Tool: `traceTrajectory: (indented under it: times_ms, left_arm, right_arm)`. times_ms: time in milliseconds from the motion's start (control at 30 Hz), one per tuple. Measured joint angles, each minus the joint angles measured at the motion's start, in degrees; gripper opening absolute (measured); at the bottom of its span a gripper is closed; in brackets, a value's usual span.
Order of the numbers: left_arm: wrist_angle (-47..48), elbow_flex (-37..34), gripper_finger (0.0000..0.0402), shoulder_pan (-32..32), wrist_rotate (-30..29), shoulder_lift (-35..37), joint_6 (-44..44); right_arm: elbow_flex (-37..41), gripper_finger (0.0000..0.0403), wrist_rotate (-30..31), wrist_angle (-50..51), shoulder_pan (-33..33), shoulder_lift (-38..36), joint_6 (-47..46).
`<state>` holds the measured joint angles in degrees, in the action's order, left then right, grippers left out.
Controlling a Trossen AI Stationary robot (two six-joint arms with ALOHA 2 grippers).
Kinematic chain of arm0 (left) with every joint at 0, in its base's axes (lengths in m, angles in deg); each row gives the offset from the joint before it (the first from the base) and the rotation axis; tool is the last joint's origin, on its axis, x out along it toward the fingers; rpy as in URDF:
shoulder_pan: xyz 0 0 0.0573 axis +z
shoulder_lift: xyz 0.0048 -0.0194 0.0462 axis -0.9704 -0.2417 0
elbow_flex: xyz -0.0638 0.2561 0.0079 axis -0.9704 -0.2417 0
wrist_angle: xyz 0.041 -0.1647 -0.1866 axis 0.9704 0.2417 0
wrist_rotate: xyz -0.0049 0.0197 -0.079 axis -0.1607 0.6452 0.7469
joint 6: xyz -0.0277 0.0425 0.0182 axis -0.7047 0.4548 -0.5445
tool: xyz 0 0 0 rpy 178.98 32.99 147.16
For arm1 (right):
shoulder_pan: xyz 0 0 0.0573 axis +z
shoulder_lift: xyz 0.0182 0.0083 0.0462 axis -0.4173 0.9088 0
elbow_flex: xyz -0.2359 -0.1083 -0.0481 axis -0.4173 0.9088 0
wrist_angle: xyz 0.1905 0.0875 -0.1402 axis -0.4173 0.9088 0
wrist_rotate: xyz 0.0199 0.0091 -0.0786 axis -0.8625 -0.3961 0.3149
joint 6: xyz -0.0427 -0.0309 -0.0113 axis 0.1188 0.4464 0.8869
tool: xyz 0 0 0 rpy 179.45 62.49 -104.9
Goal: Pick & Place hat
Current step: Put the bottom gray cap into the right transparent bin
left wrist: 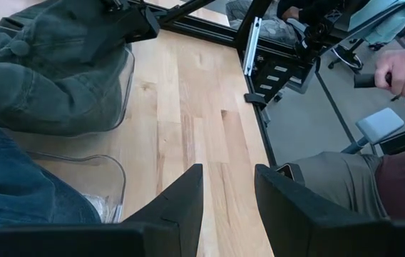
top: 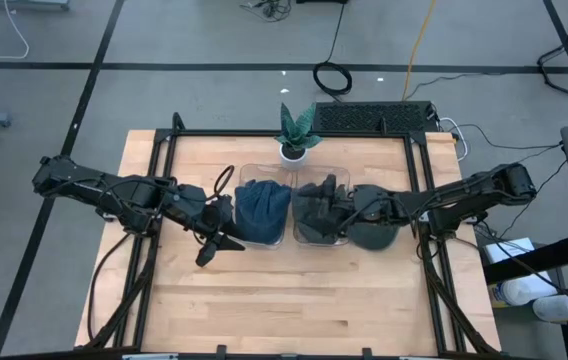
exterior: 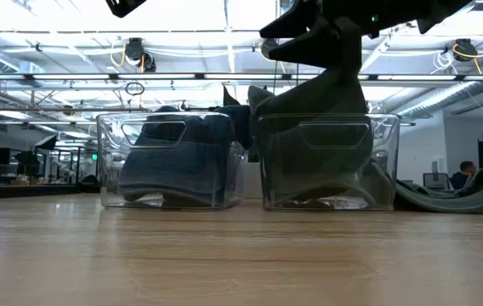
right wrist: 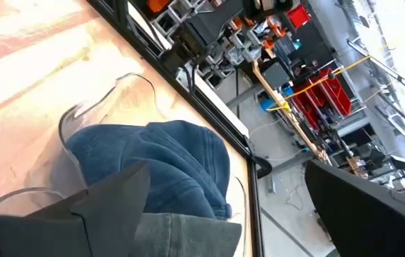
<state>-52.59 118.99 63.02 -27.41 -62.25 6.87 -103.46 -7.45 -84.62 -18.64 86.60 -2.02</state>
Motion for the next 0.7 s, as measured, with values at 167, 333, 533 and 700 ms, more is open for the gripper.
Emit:
traceTrajectory:
  times_ms: [167, 333, 533, 700]
  left_arm:
    - [0.0, 0.0, 0.0131, 0.0, 0.0, 0.0, 0.0]
    - [0.0, 0.0, 0.0131, 0.0, 0.0, 0.0, 0.0]
    - [0.0, 0.0, 0.0131, 0.0, 0.0, 0.0, 0.0]
    - [0.0, 0.0, 0.0131, 0.0, 0.0, 0.0, 0.0]
  right_arm:
    - [0.0, 0.0361, 0.0, -0.2, -0.2, 0.0, 1.0]
    - [0.0, 0.0361, 2.2, 0.5, -0.2, 0.0, 3.7]
    - [0.0, 0.0315, 7.4, 1.0, -0.2, 0.0, 4.2]
    - [0.0, 0.0186, 7.3, 3.7, -0.2, 0.0, 3.1]
